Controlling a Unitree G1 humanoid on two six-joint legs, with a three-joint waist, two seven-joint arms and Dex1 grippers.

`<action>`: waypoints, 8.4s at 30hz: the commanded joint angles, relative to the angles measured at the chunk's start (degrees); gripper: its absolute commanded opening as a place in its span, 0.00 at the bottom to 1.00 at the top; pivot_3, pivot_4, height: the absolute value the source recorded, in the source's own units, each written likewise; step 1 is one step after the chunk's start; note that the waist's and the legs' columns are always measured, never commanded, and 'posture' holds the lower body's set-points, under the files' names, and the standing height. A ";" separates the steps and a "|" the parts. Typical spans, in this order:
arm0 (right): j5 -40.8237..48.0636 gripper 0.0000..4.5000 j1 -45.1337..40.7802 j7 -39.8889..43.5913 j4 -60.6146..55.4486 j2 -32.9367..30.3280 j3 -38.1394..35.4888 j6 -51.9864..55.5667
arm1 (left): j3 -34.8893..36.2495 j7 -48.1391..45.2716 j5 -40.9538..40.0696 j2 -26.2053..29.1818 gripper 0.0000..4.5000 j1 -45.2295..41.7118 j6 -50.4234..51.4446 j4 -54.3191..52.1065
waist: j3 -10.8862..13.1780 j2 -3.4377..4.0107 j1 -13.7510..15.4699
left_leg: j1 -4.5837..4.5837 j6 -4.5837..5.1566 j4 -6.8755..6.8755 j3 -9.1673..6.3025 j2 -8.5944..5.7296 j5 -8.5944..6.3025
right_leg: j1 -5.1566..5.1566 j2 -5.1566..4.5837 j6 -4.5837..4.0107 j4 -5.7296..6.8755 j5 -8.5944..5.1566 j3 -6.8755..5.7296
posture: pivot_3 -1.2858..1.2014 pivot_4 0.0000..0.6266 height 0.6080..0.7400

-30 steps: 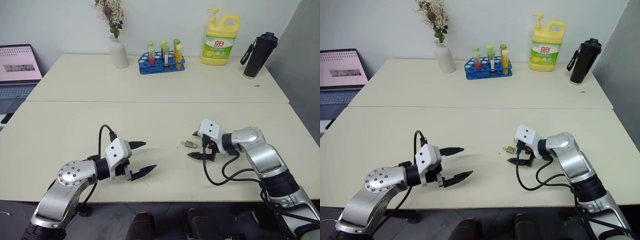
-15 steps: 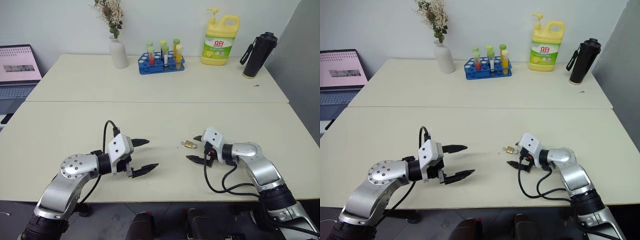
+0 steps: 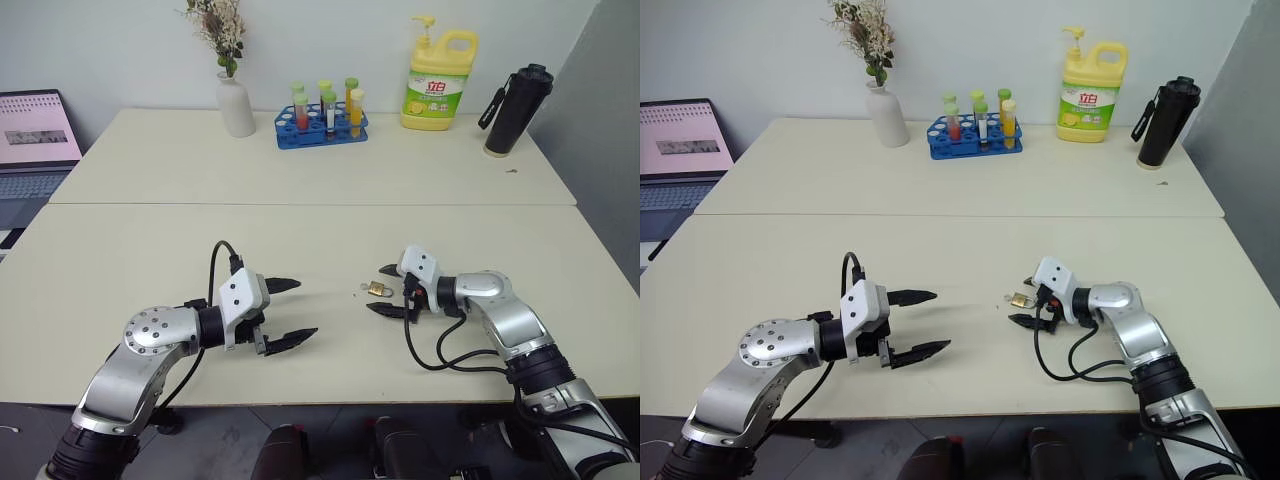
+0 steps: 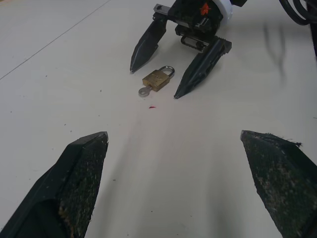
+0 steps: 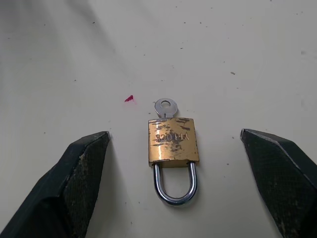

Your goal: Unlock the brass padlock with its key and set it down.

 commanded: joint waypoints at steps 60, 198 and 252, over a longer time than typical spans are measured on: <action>-31.30 0.21 0.51 -34.10 -15.25 -13.76 -1.48 -60.04 | -1.27 -6.20 -16.24 -8.04 1.00 -35.82 23.41 14.01 | 0.01 -0.04 0.09 | -0.05 -0.03 0.08 0.05 -0.10 0.02 | -0.01 0.06 -0.05 0.04 0.05 0.07 | 0.52 0.24 1.00; -23.35 0.21 -1.02 -26.35 -14.11 -10.50 -0.39 -62.46 | -4.63 -2.10 -14.63 -9.70 0.03 -35.23 27.90 9.94 | 0.01 -0.04 0.12 | -0.04 -0.04 0.15 0.00 -0.10 0.03 | 0.02 0.05 -0.15 0.12 0.11 0.06 | 0.52 0.24 1.00; 2.21 0.00 -0.91 0.82 -12.91 -14.04 -2.94 -49.25 | -5.01 -8.75 -14.85 -6.12 0.03 -32.75 25.82 5.81 | 0.01 -0.04 0.14 | -0.02 -0.03 0.15 -0.01 -0.09 0.03 | 0.05 0.07 -0.10 0.09 0.09 0.04 | 0.52 0.24 1.00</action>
